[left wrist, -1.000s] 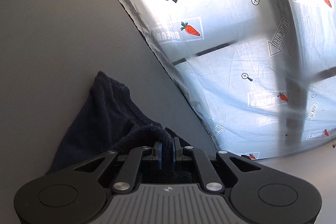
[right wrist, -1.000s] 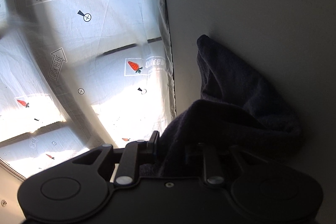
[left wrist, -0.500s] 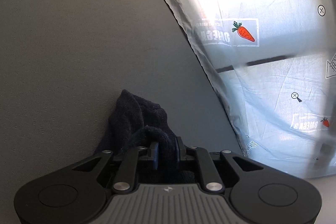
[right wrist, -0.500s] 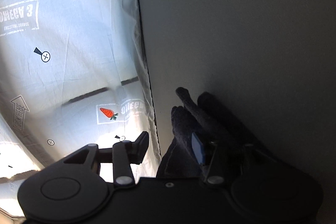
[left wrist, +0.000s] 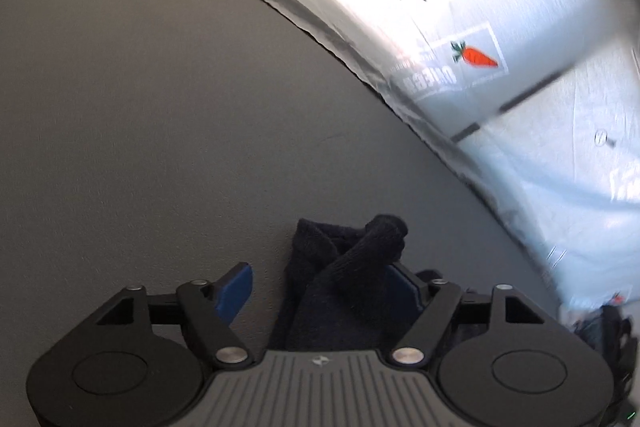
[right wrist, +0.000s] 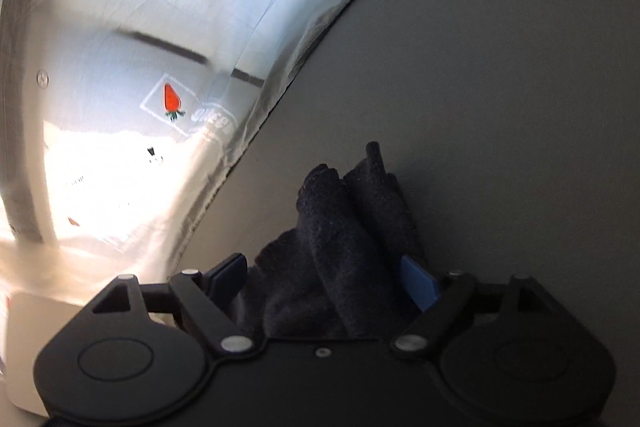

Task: Fold clothes
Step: 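Lift the folded navy sweater with both grippers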

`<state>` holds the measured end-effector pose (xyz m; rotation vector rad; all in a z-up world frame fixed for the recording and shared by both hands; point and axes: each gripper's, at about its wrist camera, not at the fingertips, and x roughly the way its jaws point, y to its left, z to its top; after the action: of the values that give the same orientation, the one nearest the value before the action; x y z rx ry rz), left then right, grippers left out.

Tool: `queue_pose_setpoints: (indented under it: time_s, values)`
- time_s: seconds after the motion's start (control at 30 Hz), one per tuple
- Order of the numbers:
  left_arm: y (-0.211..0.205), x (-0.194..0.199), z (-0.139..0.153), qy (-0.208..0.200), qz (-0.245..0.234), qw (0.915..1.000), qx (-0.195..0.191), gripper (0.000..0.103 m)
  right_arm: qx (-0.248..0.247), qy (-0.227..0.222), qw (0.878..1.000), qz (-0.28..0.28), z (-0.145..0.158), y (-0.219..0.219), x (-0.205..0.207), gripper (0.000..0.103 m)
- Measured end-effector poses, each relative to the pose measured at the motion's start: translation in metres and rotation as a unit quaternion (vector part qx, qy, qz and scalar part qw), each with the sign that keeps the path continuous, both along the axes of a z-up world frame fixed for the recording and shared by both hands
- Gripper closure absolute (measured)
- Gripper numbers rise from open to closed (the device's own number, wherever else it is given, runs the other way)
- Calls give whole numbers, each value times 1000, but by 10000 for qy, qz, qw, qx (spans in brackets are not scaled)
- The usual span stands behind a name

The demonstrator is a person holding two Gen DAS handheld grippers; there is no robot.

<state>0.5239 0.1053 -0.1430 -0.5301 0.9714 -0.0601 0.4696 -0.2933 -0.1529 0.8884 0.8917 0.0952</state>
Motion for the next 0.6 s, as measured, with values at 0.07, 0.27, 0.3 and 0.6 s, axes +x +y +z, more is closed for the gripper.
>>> queue_pose_setpoints:
  time_s: [0.07, 0.27, 0.3, 0.6]
  values:
    - [-23, -2, 2, -38, -575, 9947, 856, 25, -587, 17, 9978, 295, 4, 13, 2, 13]
    - [-71, -9, -17, -178, -1729, 9606, 2169, 23, -2534, 77, 9614, 1074, -1, 50, 15, 9]
    - [-77, -9, -21, -201, -1850, 9552, 2303, 21, -2668, 47, 9567, 1163, -4, 53, 16, 9]
    - [-60, 17, -43, 50, -1786, 9660, 1871, 13, -2435, -124, 9571, 1563, -15, 49, 30, 11]
